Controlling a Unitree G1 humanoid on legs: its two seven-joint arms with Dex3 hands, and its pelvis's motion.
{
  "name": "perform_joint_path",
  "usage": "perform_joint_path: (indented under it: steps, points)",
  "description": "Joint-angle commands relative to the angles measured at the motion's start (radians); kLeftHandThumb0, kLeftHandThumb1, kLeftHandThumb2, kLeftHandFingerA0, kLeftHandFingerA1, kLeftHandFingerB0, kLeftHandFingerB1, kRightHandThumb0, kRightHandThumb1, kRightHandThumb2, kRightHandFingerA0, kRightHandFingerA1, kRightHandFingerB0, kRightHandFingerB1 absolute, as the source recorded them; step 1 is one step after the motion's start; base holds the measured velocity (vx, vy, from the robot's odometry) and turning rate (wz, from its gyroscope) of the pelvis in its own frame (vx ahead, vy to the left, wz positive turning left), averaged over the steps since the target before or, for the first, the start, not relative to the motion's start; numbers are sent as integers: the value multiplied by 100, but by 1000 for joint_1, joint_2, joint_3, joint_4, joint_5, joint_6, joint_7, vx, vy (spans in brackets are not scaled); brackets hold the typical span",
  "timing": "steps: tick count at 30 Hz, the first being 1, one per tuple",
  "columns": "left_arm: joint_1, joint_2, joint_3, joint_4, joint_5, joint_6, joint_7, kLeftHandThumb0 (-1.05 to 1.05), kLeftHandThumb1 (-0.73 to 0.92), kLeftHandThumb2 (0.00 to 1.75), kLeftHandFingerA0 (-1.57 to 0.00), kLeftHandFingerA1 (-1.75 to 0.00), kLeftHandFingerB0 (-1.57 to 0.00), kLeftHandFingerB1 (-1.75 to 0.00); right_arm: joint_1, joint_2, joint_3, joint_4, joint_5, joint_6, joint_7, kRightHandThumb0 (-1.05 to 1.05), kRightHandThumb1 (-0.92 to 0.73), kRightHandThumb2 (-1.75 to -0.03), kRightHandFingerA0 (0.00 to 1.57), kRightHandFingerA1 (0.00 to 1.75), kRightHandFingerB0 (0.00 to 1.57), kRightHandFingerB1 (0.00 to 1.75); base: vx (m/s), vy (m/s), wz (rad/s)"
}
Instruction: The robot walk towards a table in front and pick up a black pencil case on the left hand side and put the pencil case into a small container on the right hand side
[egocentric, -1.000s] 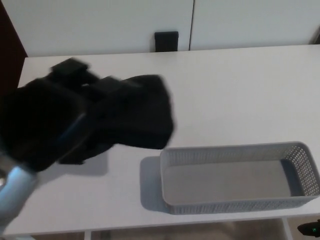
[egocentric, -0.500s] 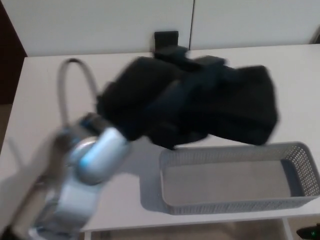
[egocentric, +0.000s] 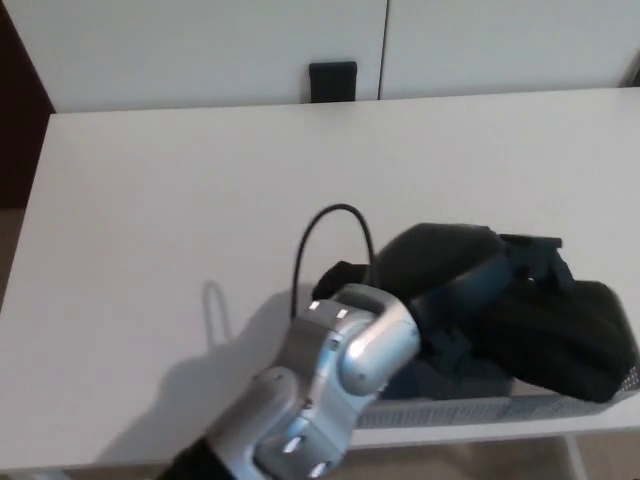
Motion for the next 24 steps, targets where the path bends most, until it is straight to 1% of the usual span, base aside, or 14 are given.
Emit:
perform_joint_path:
  steps: [1, 2, 3, 6, 9, 13, 14, 15, 16, 20, 21, 22, 23, 24]
  points:
    - [-16, -35, -22, 61, 38, 27, 44, -21, 77, 64, -75, -157, -73, -95, 6, 2, -11, -7, 15, -4, 2, -40, -61, -59, 57, 40, 58, 40, 0, 0, 0]
    - [-15, -42, -26, 69, 38, 23, 48, -21, 76, 64, -76, -157, -76, -85, 6, 2, -12, -3, 19, -8, 8, -39, -62, -59, 58, 40, 58, 40, 0, 0, 0]
    - [-23, -46, -23, 75, 39, 22, 50, -21, 76, 63, -76, -157, -76, -85, -3, 1, -13, -4, 19, -10, 9, -40, -61, -59, 58, 41, 58, 40, 0, 0, 0]
    - [-39, -58, -21, 87, 41, 27, 51, -22, 76, 63, -75, -159, -76, -88, -19, -1, -15, -2, 24, -12, 19, -40, -62, -59, 58, 40, 58, 40, 0, 0, 0]
    - [-38, -68, -23, 83, 47, 35, 55, -23, 77, 62, -71, -160, -69, -95, -18, -5, -11, -2, 19, -18, 24, -41, -62, -59, 57, 40, 57, 39, 0, 0, 0]
    - [-61, -81, 0, 76, 40, 42, 46, -23, 78, 63, -72, -161, -73, -91, -44, -7, -19, 6, 26, -20, 31, -40, -62, -59, 58, 41, 58, 40, 0, 0, 0]
    - [-57, -87, 6, 70, 35, 41, 52, -23, 77, 62, -73, -161, -73, -94, -45, -5, -20, 7, 27, -17, 32, -40, -61, -59, 58, 40, 58, 40, 0, 0, 0]
    - [-58, -88, 8, 65, 33, 43, 47, -22, 79, 60, -68, -162, -66, -110, -45, -4, -20, 7, 26, -17, 29, -39, -61, -59, 58, 41, 58, 40, 0, 0, 0]
    - [-57, -91, 10, 54, 32, 50, 39, -23, 79, 62, -70, -161, -68, -121, -45, -3, -19, 7, 23, -18, 24, -38, -61, -58, 59, 41, 58, 40, 0, 0, 0]
    - [-49, -103, 15, 21, 31, 78, 22, -24, 79, 64, -72, -161, -68, -124, -40, 1, -16, -4, 18, -25, 16, -37, -61, -59, 60, 42, 59, 41, 0, 0, 0]
    - [-33, -127, 21, -21, 14, 134, -17, -21, 79, 63, -71, -161, -73, -101, -35, 1, -15, 2, 17, -28, 16, -38, -62, -59, 60, 41, 60, 41, 0, 0, 0]
    - [-26, -143, 32, -40, -6, 152, -29, -27, 60, 92, -99, -129, -78, -88, -36, 2, -17, -3, 19, -19, 17, -38, -62, -59, 61, 41, 60, 41, 0, 0, 0]
    - [-22, -155, 41, -54, -20, 168, -42, -17, 78, 66, -82, -150, -80, -80, -39, 3, -19, -5, 21, -13, 18, -37, -62, -59, 61, 42, 60, 41, 0, 0, 0]
    - [-21, -164, 49, -65, -31, 183, -56, -17, 78, 66, -82, -150, -80, -80, -41, 3, -20, -6, 23, -10, 20, -37, -62, -59, 61, 42, 60, 41, 0, 0, 0]
